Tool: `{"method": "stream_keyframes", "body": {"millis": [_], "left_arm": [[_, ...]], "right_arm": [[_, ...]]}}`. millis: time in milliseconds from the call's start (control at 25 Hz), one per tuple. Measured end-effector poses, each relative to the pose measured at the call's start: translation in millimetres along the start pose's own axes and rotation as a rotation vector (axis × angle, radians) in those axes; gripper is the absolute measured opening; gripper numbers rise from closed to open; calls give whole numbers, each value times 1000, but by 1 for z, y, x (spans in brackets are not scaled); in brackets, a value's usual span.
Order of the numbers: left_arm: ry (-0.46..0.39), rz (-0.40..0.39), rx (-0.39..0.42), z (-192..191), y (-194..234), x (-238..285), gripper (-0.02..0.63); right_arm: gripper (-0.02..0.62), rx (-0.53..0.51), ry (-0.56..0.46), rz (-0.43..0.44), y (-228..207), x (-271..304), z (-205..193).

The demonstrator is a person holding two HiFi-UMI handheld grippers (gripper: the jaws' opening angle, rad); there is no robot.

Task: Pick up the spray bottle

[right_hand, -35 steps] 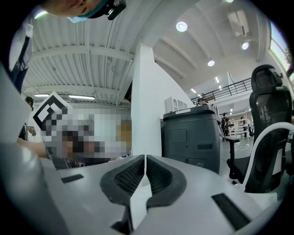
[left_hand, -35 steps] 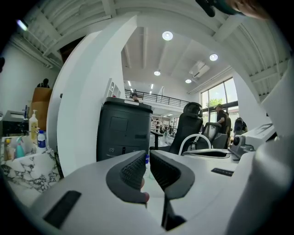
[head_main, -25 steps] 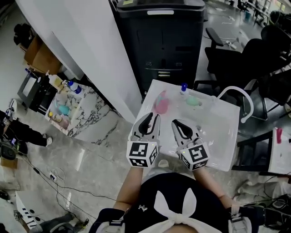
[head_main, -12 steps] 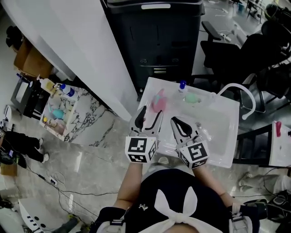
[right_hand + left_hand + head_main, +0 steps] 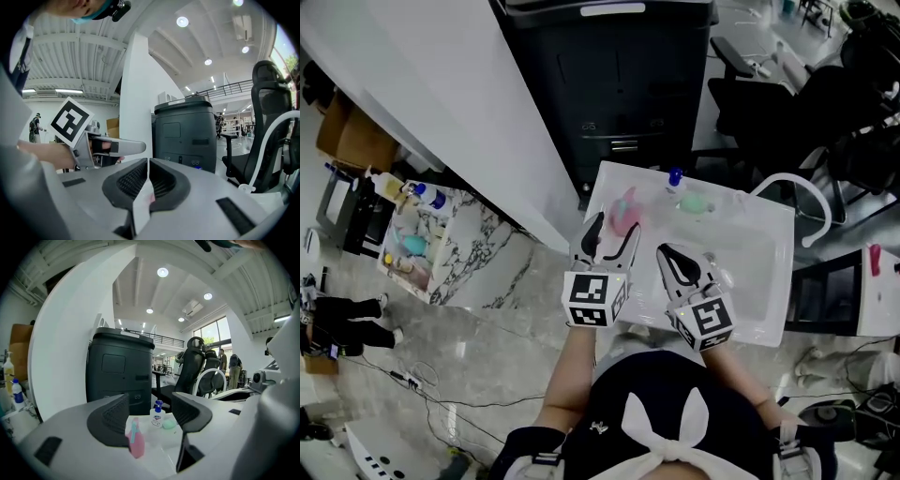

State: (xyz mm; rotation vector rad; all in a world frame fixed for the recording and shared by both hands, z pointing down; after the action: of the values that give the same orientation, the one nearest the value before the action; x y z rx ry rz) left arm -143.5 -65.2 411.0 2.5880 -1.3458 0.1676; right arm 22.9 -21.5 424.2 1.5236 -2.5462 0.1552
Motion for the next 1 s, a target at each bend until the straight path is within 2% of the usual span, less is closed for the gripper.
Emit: {"method": "stream_keyframes", "body": {"millis": [440,1000], "left_arm": [[74,-16,23,-11,18,38,291],[179,2,37,-30,33,73,292]], "right_arm": [[29,30,28,-24,-14,13,-8],[29,33,90,34,-30,31,-23]]}}
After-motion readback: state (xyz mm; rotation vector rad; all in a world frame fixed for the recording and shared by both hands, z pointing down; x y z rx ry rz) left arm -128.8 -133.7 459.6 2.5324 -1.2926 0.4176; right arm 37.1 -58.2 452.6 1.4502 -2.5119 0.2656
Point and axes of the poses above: the fingertips, and each gripper's own axes: x forward along the fingers, y to its left, z out of its top, the point moved 9 cm from there along -x, backward along the fingers, and after that the axes turned 9 degrees about -z, right-handed, at the moved point
